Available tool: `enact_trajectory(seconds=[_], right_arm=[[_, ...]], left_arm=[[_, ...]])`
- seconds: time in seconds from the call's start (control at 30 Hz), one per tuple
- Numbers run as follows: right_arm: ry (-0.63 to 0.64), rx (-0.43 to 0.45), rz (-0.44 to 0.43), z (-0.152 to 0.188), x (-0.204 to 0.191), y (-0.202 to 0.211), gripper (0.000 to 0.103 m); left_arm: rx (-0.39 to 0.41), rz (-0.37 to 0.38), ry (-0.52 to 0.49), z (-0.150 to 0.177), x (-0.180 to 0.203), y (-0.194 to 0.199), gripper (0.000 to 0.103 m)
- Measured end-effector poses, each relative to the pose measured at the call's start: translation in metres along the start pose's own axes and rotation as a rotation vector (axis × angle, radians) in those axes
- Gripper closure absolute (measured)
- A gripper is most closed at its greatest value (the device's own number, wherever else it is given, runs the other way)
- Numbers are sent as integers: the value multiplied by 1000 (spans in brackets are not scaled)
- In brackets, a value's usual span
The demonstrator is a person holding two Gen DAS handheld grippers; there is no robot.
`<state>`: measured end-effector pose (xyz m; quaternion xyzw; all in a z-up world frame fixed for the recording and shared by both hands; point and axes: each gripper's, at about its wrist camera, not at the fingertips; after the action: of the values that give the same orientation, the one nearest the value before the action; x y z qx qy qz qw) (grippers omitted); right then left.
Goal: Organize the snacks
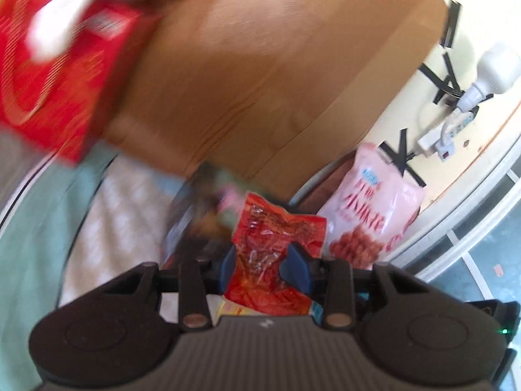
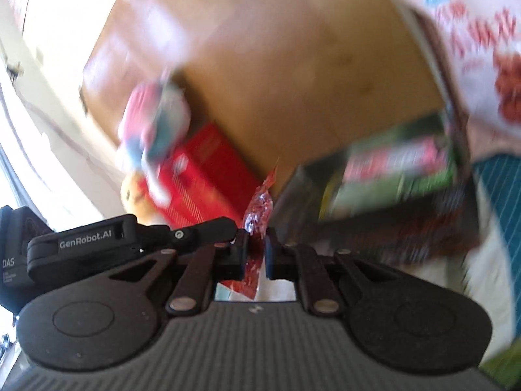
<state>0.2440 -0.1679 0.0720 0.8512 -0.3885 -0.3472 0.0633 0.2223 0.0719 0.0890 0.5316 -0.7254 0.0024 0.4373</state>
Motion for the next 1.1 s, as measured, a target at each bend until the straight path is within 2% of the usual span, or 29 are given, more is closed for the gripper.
enact_trajectory(seconds=[0.13, 0.3, 0.33, 0.37, 0.4, 0.43, 0.47, 0.6, 0.77, 0.87, 0.97, 1.1], right_arm=[[47, 34, 48, -33, 16, -17, 90], [112, -14, 135, -36, 31, -50, 87], [143, -40, 157, -33, 30, -57, 85], [171, -66, 179, -30, 28, -61, 78], [184, -71, 192, -31, 30, -56, 72], [185, -58, 201, -31, 31, -49, 60], [177, -37, 202, -31, 32, -38, 57], [157, 46, 193, -29, 37, 21, 57], [143, 62, 234, 3, 48, 99, 57], [129, 53, 298, 26, 56, 123, 57], [80, 13, 305, 43, 65, 131, 57], [-1, 21, 303, 48, 77, 135, 57]], left_arm=[[21, -22, -8, -20, 10, -35, 68], [3, -115, -17, -19, 5, -72, 67], [-7, -125, -15, -19, 2, -76, 66], [-14, -131, -14, -18, 2, -77, 66], [-9, -130, -18, -17, 3, -74, 66], [4, -122, -30, -15, 4, -67, 65], [22, -113, -47, -13, 7, -58, 64], [64, -71, -109, 3, 18, -19, 62], [-4, -10, -147, 45, 23, 5, 60], [-45, 5, -137, 68, 21, 8, 60], [-99, -4, -91, 83, 14, -1, 60], [-170, -3, -2, 95, 1, -14, 60]])
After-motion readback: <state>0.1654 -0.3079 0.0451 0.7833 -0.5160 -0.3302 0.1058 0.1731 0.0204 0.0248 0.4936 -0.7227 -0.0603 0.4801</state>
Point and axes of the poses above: each gripper's, at about its wrist camera, not at the fingertips, and y roughly against the way its jaws point, x to its right, z to its underside, and after that the axes turned 3 degrees about y, right-handed
